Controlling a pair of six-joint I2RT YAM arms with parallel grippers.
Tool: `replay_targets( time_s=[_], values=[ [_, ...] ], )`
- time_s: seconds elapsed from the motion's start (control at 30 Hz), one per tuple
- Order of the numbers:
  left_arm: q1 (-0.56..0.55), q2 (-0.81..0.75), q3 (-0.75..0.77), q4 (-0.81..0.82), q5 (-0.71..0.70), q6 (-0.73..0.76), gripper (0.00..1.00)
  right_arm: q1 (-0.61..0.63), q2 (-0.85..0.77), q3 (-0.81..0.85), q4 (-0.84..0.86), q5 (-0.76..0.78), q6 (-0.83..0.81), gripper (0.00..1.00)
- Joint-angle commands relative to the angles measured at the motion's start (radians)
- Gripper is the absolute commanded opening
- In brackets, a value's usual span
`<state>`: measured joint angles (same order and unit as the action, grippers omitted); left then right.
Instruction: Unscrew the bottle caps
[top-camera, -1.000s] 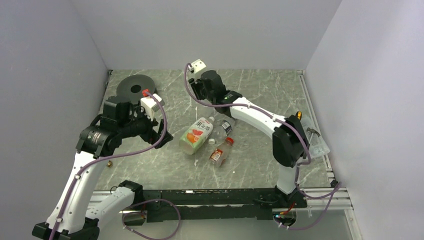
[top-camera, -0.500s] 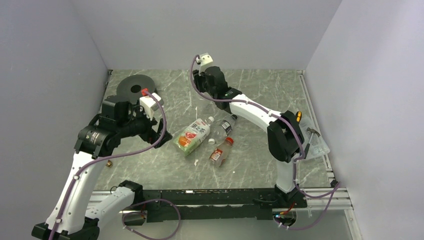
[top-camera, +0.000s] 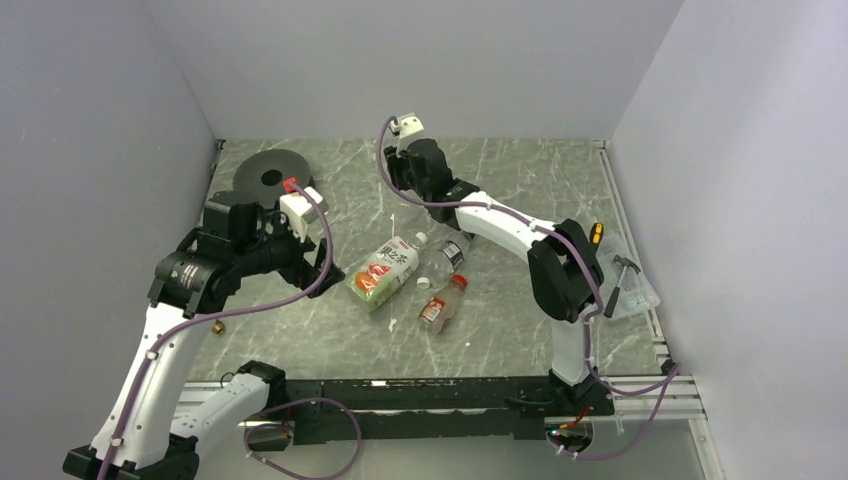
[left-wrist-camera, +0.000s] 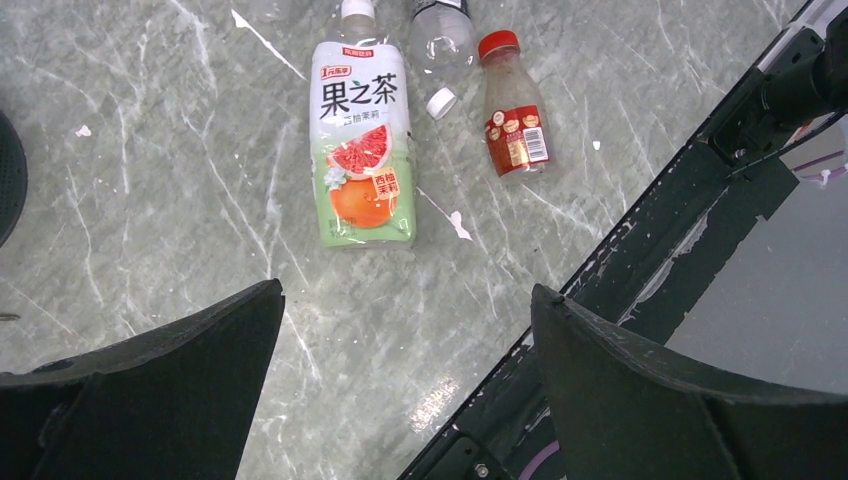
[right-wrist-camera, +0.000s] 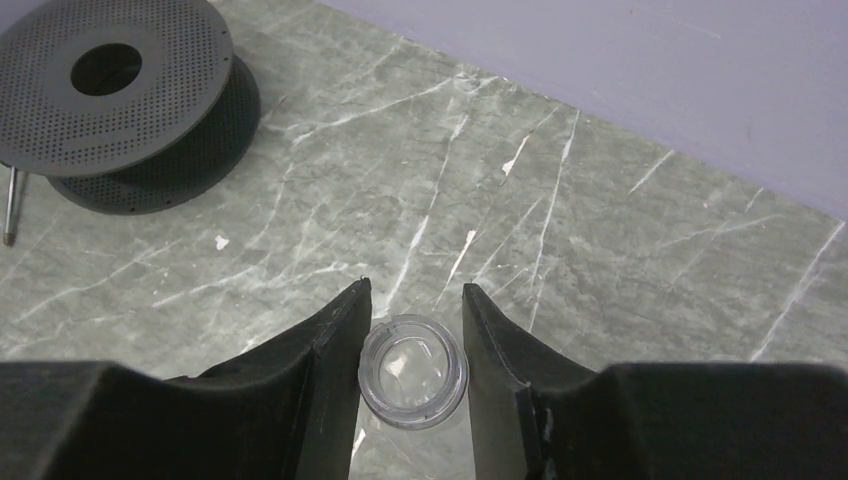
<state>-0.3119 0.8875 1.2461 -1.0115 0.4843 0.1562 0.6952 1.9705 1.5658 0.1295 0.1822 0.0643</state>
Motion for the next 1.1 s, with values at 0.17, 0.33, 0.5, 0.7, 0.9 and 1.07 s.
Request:
replay_targets(
  time_s=[0.17, 0.33, 0.5, 0.7, 0.9, 1.07],
  values=[
    [0.000, -0.010, 0.050, 0.003, 0.037, 0.022, 0.99, -0.010, -0.017, -0.016, 0.051, 0.012, 0.035, 0.64],
    [0.000, -0.018, 0.046, -0.001, 0.050, 0.029, 0.99, -0.014, -0.052, -0.027, 0.049, 0.028, 0.039, 0.76],
    [0.000, -0.019, 0.047, 0.002, 0.055, 0.029, 0.99, -0.016, -0.122, -0.042, 0.030, 0.048, 0.048, 0.85],
    [0.000, -0.016, 0.045, 0.004, 0.060, 0.029, 0.99, -0.016, -0.199, -0.072, -0.036, 0.061, 0.115, 0.94],
    [0.000, -0.018, 0.050, -0.001, 0.059, 0.034, 0.99, -0.016, -0.324, -0.193, -0.103, 0.050, 0.259, 0.96],
    [0.000, -0.018, 0.054, -0.006, 0.062, 0.038, 1.00, -0.016, -0.423, -0.353, -0.119, 0.003, 0.394, 0.95]
  ],
)
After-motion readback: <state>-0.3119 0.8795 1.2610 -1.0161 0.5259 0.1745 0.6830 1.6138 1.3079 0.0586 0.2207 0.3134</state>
